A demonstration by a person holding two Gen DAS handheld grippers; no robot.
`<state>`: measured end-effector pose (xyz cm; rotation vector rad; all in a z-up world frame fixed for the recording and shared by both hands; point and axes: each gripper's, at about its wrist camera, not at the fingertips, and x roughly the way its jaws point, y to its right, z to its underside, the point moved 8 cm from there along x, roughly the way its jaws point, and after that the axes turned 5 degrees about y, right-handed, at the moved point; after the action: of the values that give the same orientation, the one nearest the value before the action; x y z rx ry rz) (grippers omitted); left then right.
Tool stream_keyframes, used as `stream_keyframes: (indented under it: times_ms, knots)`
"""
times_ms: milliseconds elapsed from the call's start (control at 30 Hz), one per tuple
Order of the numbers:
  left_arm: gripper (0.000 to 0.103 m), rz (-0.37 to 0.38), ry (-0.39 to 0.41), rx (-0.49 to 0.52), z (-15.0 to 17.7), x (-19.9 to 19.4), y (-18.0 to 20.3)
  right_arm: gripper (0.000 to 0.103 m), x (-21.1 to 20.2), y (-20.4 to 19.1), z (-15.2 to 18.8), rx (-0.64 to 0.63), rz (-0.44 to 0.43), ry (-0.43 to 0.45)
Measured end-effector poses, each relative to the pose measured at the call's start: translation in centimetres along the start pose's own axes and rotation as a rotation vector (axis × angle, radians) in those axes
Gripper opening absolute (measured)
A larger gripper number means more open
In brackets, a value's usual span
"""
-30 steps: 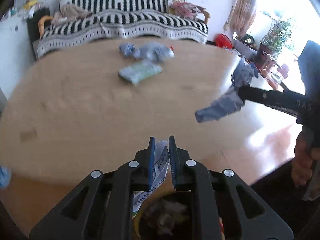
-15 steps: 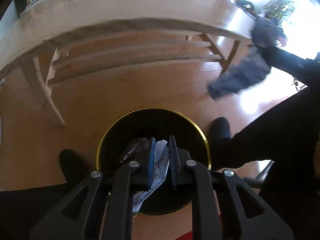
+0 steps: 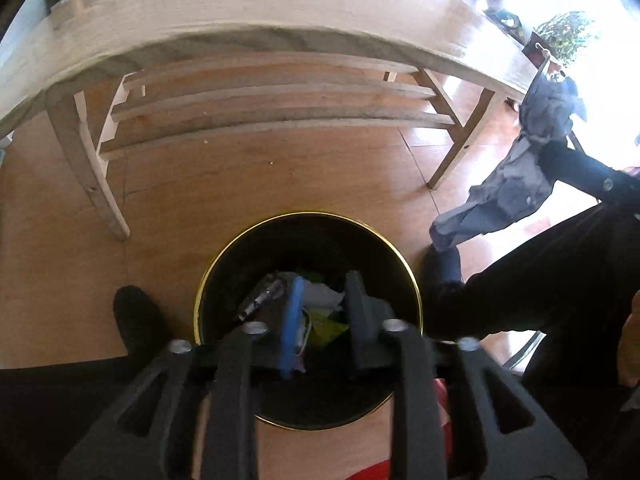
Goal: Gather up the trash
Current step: 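Carry both items over the bin and open both tools to drop them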
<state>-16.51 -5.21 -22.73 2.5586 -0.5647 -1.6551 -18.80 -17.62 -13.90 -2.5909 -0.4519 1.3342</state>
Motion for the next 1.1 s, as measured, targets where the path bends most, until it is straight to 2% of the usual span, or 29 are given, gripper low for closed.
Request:
stream_keyframes:
  times_ms: [33, 67, 167, 400, 567, 633, 700, 733, 1033, 1100]
  knots:
    - [0.051, 0.000, 0.012, -0.005, -0.2, -0.4, 0.0, 0.020, 0.1, 0.0, 0.0, -0.001, 0.001, -0.003]
    - [0.053, -0.003, 0.034, -0.012, -0.5, -0.9, -0.2, 0.020, 0.2, 0.0, 0.1, -0.002, 0.002, -0.008]
    - [0.056, -0.022, 0.079, -0.018, -1.3, -2.3, -0.7, 0.020, 0.5, 0.0, 0.2, -0.012, 0.005, -0.029]
    - [0.072, -0.064, 0.172, -0.071, -3.0, -5.7, -3.1, 0.021, 2.5, -1.3, 2.1, -0.082, -0.005, -0.133]
    - [0.074, -0.069, 0.196, -0.098, -3.5, -6.4, -3.6, 0.021, 3.5, -2.2, 3.2, -0.123, -0.016, -0.192]
    - [0.074, -0.066, 0.188, -0.095, -3.4, -6.2, -3.6, 0.027, 3.7, -2.3, 3.5, -0.131, -0.014, -0.205]
    - [0.075, -0.070, 0.188, -0.087, -3.4, -6.2, -3.5, 0.041, 3.7, -2.3, 3.6, -0.135, -0.012, -0.211]
    - [0.075, -0.072, 0.191, -0.085, -3.5, -6.3, -3.5, 0.053, 3.8, -2.5, 3.6, -0.137, -0.008, -0.207]
    - [0.076, -0.070, 0.202, -0.095, -4.1, -6.4, -3.5, 0.055, 3.6, -2.7, 3.3, -0.128, -0.027, -0.198]
    - [0.076, -0.071, 0.210, -0.082, -4.6, -6.7, -3.3, 0.059, 3.3, -2.7, 2.8, -0.106, -0.041, -0.181]
